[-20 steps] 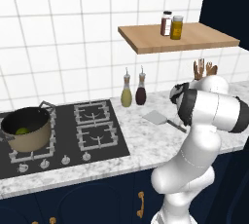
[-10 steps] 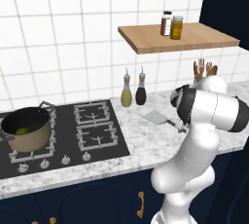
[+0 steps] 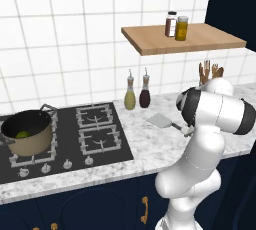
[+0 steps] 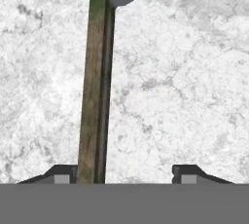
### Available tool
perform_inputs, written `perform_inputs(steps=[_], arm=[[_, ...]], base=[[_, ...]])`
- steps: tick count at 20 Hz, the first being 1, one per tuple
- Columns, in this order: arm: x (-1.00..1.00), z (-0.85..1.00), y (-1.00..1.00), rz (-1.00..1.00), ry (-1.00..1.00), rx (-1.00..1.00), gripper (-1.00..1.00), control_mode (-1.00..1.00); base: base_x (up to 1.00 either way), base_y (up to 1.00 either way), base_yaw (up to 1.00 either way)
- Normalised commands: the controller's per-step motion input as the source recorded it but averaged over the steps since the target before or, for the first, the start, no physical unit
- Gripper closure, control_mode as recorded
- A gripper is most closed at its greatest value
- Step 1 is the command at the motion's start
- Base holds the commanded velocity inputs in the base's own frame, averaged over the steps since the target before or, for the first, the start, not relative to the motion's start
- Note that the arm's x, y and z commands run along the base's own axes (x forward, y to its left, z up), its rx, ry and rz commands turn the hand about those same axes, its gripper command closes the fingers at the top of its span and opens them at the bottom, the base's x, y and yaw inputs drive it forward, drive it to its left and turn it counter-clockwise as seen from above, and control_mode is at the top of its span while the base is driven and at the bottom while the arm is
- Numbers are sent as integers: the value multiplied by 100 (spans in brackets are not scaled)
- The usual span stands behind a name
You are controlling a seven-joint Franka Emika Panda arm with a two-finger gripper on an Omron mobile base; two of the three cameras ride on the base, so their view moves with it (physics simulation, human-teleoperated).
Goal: Put the lime and lemon in the pot. Retrieve the spatula and lightly stir the vegetables in the pot.
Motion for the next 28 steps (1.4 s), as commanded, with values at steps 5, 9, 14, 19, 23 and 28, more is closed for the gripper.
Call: perform_inputs(steps=[5, 9, 14, 19, 23, 28], arm=[[5, 0, 0, 0, 0, 0, 100, -100], [-1, 2, 0, 0, -4, 2, 100, -100], [-28, 24, 28, -7, -11, 0, 100, -100], [-49, 45, 50, -19, -2, 0, 100, -100], [-58, 69, 46, -16, -3, 0, 100, -100], [-38, 75, 54, -15, -2, 0, 100, -100]], base=[[0, 0, 0], [0, 0, 0], [0, 0, 0], [0, 0, 0], [0, 0, 0], [0, 0, 0]])
